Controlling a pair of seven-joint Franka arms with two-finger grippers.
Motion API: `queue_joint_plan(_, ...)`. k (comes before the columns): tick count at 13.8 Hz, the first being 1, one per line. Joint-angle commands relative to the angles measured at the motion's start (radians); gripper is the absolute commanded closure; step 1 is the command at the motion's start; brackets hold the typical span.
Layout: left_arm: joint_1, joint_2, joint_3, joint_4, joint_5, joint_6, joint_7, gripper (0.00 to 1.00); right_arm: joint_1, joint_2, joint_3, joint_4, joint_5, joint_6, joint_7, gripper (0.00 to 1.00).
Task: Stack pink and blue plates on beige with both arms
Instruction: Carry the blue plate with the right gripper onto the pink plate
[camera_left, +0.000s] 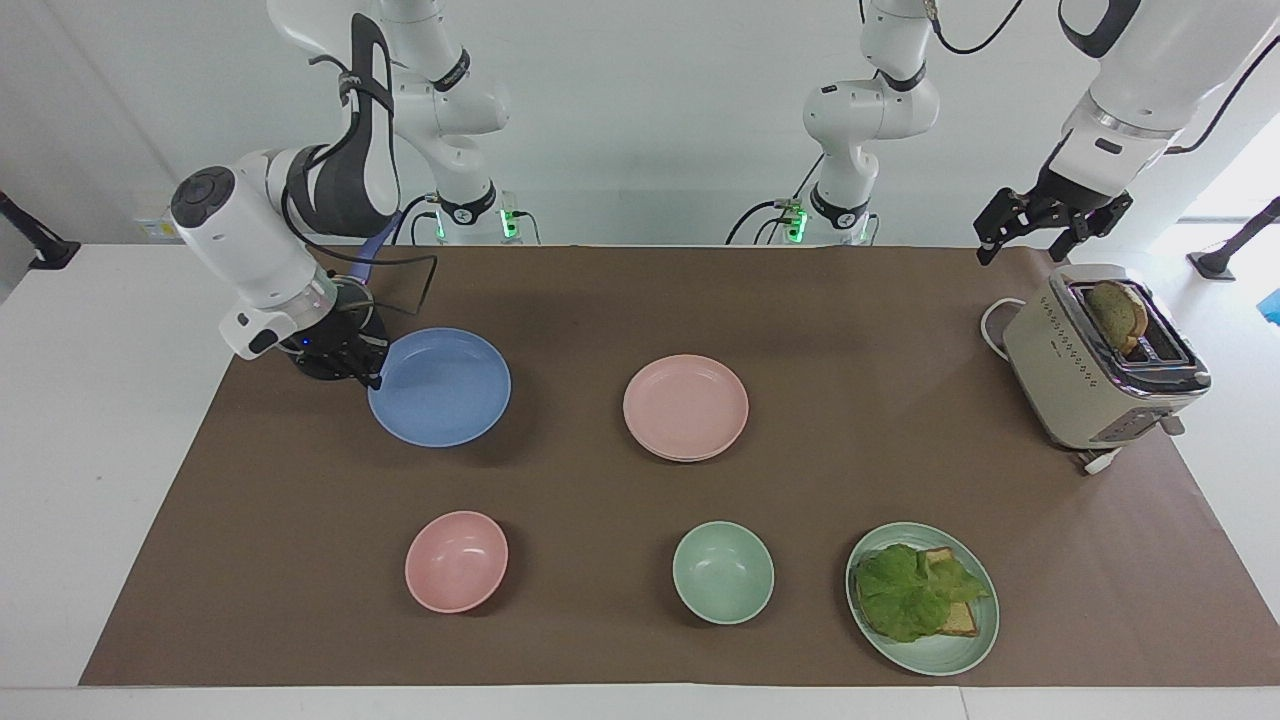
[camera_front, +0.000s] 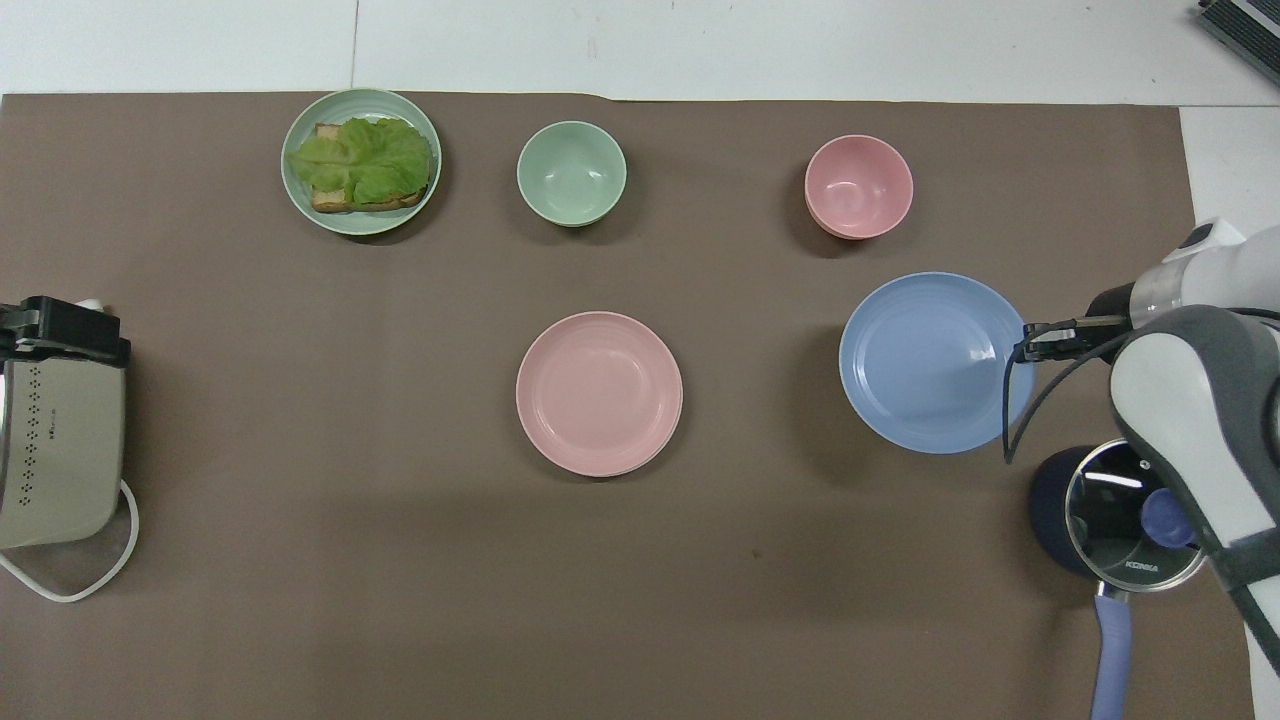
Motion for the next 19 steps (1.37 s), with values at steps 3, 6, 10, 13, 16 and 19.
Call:
queue_joint_plan(3,0.009,-0.012,-0.004,-0.002,0.015,-0.012,0.009,0.00,0.035,0.006,0.017,0.044,0.027,-0.033,0.026,1.00)
queue_joint_plan(6,0.009,-0.012,-0.004,-0.002,0.015,-0.012,0.009,0.00,0.111,0.012,0.018,0.041,0.027,0.041,0.136,1.00)
queue_joint_plan(10,0.009,-0.012,-0.004,-0.002,0.015,-0.014,0.009,0.00,0.232,0.026,0.020,0.044,0.027,0.105,0.259,1.00)
queue_joint_plan(13,0.009,-0.012,-0.004,-0.002,0.015,-0.012,0.009,0.00,0.326,0.061,0.021,0.074,0.096,0.122,0.343,1.00)
queue_joint_plan(16,0.009,-0.012,-0.004,-0.002,0.015,-0.012,0.009,0.00,0.426,0.113,0.021,0.074,0.098,0.223,0.437,1.00)
queue_joint_plan(19,0.009,-0.012,-0.004,-0.002,0.015,-0.012,0.009,0.00,0.475,0.136,0.021,0.071,0.157,0.257,0.454,1.00)
